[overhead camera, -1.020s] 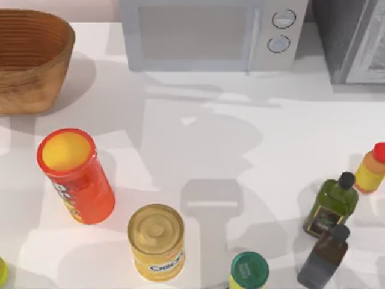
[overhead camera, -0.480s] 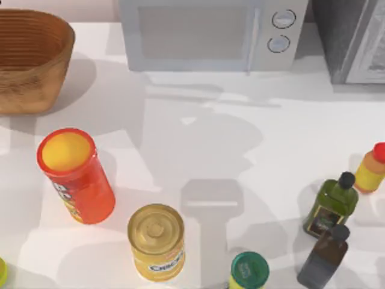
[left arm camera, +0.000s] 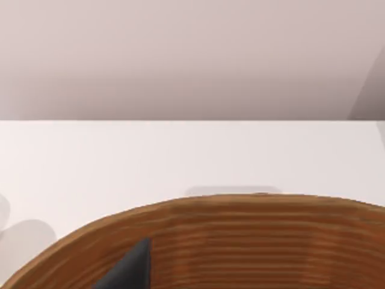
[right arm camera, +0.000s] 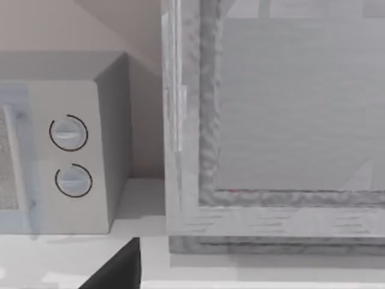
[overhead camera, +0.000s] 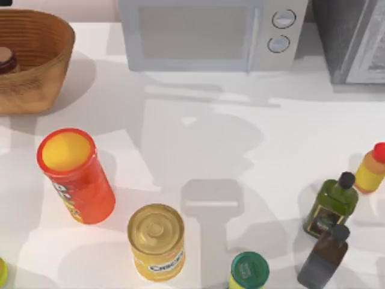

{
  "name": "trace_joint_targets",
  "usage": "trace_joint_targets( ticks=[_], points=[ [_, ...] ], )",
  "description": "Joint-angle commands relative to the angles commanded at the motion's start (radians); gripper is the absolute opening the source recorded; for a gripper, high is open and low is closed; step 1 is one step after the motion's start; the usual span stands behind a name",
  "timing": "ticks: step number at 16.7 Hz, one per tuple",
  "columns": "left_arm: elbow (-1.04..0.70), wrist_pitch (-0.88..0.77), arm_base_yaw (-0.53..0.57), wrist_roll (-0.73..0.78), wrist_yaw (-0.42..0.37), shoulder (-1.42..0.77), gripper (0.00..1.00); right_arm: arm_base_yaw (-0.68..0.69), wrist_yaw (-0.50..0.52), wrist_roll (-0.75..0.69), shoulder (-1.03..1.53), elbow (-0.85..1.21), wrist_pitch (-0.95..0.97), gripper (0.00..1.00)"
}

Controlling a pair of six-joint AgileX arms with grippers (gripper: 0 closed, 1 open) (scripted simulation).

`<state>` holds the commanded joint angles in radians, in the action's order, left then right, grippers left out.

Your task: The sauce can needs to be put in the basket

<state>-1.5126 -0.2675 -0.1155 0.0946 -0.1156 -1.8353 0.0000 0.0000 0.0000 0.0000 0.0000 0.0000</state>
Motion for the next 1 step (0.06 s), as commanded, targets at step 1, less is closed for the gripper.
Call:
trace_joint_targets(
  ticks=[1],
  points=[
    [0.000,0.000,0.000,0.000,0.000,0.000,1.00,0.000,0.000,0.000,0.000,0.000,0.000,1.00]
  ],
)
